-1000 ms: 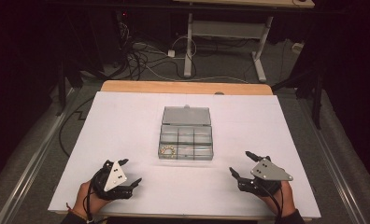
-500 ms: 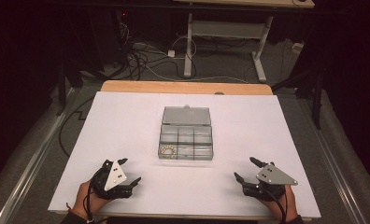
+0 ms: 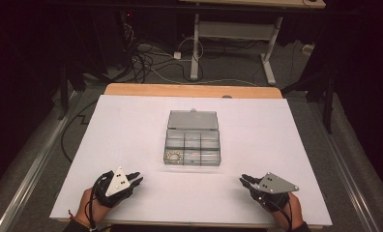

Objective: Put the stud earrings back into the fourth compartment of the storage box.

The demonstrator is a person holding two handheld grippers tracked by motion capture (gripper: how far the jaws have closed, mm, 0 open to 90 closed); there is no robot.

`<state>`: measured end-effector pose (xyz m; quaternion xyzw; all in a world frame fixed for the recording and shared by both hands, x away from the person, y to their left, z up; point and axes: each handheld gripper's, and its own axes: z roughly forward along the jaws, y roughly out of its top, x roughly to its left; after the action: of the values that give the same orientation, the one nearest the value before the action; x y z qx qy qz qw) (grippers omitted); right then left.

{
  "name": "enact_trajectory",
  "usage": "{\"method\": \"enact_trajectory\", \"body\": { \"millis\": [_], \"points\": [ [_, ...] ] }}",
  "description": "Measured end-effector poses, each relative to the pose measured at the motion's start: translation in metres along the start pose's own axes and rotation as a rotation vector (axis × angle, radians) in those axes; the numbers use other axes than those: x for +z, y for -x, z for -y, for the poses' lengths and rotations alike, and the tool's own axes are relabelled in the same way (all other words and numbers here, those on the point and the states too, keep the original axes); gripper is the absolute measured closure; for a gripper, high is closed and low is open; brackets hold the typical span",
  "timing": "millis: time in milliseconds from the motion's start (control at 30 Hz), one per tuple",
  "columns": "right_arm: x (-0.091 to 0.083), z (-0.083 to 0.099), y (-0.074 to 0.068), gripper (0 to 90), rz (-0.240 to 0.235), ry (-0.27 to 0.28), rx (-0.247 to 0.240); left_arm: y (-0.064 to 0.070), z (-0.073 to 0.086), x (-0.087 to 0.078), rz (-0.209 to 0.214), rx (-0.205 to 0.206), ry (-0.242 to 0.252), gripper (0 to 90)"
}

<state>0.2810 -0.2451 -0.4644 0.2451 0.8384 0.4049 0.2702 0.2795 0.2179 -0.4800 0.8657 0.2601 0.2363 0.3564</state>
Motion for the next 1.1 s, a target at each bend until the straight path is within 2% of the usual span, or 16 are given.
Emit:
{"method": "enact_trajectory", "body": {
  "millis": [33,167,467,633,700,833,933,1100],
  "points": [
    [0.000,0.000,0.000,85.2,-0.002,0.001,-0.001,0.000,0.001,0.000,0.008,-0.007,-0.005,80.4],
    [-0.001,-0.001,0.000,90.0,-0.009,0.008,-0.009,0.000,0.000,0.001,0.003,0.013,-0.017,86.9],
    [0.002,-0.001,0.004,90.0,-0.003,0.011,-0.014,-0.001,0.003,0.003,-0.005,0.014,-0.036,86.9],
    [0.003,0.000,0.006,90.0,0.010,0.007,-0.021,-0.001,0.003,0.004,0.011,0.003,-0.041,86.9],
    [0.002,0.000,0.007,90.0,0.017,0.007,-0.019,-0.001,0.003,0.004,0.003,0.013,-0.041,86.9],
    [-0.002,0.001,0.010,90.0,0.028,0.020,-0.010,-0.003,0.003,0.004,0.009,-0.007,-0.041,86.8],
    [-0.004,0.002,0.015,90.0,0.027,0.044,0.021,-0.008,0.005,0.006,0.011,-0.026,-0.046,86.8],
    [0.004,0.003,0.019,90.0,0.033,0.013,0.007,-0.009,0.007,0.005,0.002,-0.029,-0.047,86.8]
  ]
}}
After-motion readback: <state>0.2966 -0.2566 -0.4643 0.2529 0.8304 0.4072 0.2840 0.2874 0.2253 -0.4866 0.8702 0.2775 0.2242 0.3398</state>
